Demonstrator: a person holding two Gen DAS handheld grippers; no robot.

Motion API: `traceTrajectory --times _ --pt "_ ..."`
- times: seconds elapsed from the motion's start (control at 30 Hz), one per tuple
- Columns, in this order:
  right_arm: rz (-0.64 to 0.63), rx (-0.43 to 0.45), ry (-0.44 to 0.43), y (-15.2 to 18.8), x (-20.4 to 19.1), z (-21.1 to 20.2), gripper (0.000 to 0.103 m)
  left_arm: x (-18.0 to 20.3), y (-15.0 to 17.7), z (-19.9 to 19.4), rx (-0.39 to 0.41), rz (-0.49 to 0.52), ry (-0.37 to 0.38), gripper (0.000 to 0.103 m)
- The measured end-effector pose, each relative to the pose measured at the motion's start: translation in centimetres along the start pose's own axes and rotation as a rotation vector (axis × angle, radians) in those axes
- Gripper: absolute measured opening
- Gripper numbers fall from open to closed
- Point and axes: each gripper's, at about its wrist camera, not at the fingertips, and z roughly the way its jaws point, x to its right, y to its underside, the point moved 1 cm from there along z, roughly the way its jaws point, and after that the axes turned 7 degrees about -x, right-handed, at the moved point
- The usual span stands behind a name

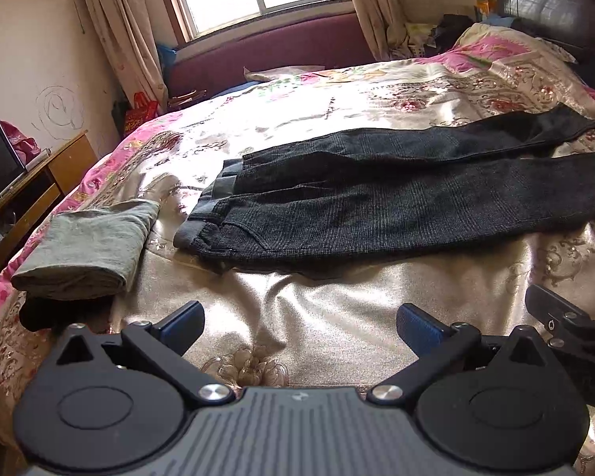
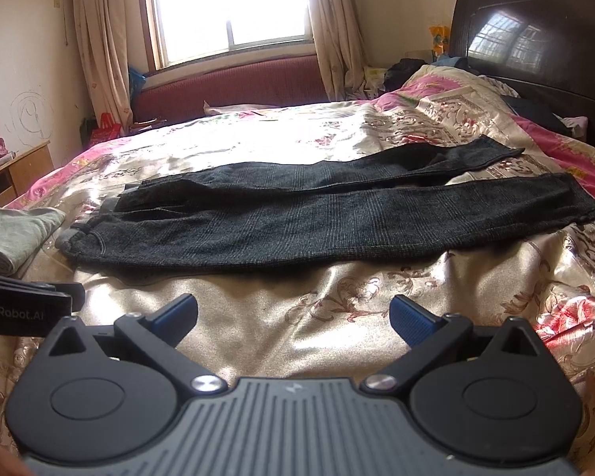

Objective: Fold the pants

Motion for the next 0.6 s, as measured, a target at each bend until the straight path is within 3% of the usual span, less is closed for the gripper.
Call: traceTrajectory --times 0.6 --pt "0.049 -0.006 -0.023 -0.2 1.2 0.3 0.102 1.2 -0.4 -0.1 0.004 0.038 -0.016 0.103"
